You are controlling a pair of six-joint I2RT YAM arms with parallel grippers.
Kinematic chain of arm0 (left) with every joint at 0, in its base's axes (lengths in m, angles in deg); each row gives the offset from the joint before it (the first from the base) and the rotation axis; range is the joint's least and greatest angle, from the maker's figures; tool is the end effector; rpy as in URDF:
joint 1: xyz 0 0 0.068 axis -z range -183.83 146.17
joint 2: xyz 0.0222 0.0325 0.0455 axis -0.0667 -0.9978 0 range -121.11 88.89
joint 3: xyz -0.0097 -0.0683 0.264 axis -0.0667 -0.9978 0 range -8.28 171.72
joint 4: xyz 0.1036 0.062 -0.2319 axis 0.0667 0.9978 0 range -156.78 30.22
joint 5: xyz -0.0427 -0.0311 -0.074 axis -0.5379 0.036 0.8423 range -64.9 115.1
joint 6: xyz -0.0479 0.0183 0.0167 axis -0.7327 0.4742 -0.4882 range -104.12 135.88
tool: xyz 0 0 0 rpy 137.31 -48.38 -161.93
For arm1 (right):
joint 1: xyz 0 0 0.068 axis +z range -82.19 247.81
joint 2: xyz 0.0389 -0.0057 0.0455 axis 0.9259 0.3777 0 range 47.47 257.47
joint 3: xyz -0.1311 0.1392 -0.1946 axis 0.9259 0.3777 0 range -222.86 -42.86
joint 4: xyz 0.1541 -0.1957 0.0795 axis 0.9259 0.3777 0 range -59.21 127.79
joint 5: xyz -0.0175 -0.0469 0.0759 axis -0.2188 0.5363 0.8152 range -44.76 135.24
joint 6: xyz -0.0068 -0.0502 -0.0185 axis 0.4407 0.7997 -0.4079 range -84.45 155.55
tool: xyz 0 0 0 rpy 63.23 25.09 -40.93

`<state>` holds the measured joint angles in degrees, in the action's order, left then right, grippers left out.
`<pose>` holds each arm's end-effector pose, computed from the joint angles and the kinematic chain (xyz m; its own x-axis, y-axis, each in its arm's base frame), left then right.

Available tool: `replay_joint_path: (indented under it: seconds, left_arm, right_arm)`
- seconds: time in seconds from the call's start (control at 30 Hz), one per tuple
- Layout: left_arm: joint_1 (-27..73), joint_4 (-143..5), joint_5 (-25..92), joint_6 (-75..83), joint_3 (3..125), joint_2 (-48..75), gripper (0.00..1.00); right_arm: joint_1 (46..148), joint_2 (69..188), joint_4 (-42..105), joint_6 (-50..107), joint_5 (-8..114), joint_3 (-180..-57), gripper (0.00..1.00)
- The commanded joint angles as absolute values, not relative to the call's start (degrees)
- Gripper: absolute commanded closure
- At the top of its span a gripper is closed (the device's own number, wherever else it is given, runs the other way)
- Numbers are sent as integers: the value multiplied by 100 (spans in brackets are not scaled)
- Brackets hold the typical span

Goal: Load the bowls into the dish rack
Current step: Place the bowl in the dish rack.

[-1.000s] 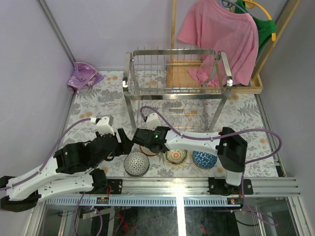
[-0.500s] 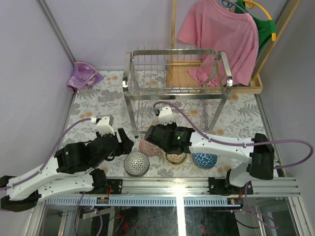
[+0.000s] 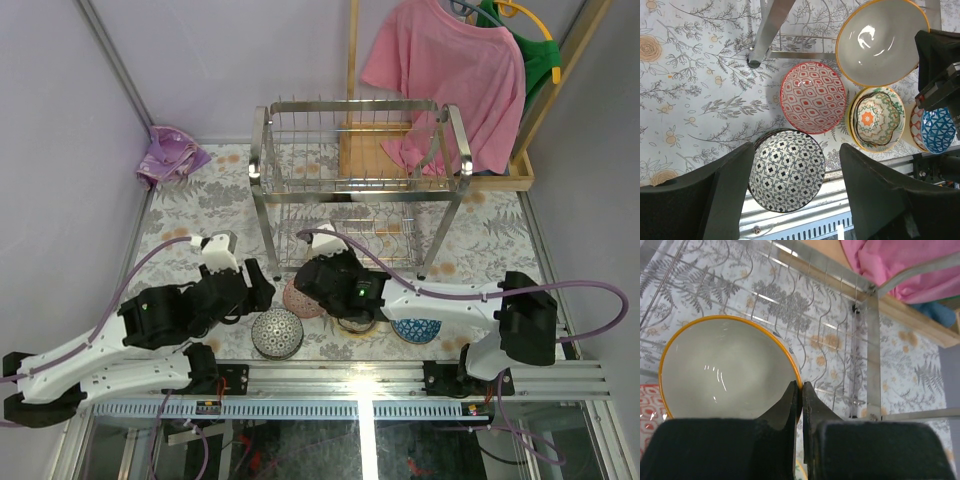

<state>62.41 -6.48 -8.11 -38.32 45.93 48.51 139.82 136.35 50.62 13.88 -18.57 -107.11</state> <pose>0.0637 -0.0964 0.3262 -0.6685 -0.1654 -0.7251 0.1221 0.9373 -0.3264 0.1313 0.3007 0.2671 -0.2830 -0.3438 -0.8954 -0.1265 0.9388 -0.3205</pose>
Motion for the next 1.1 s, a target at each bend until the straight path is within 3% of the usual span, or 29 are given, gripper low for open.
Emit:
replay_joint_path:
  seconds: [0.0,0.33,0.7,1.07]
  left_arm:
    - [6257,-672,-1015,-3899,4763,4718,31]
    - [6260,-666,-1072,-3973,4688,4812,31]
    - [6255,-578,-1100,-3993,4708,4995,31]
    - [6261,-388,-1094,-3972,4713,5346,31]
  right_arm:
    - [13938,13598,2917,2823,-2754,-10559,100]
    - [13578,14382,-310,5747,-3019,-10221,100]
    - [13173,15883,-3061,8656,-2875,-10901,100]
    - [12648,16669,-1446,8350,-2454,-12471,100]
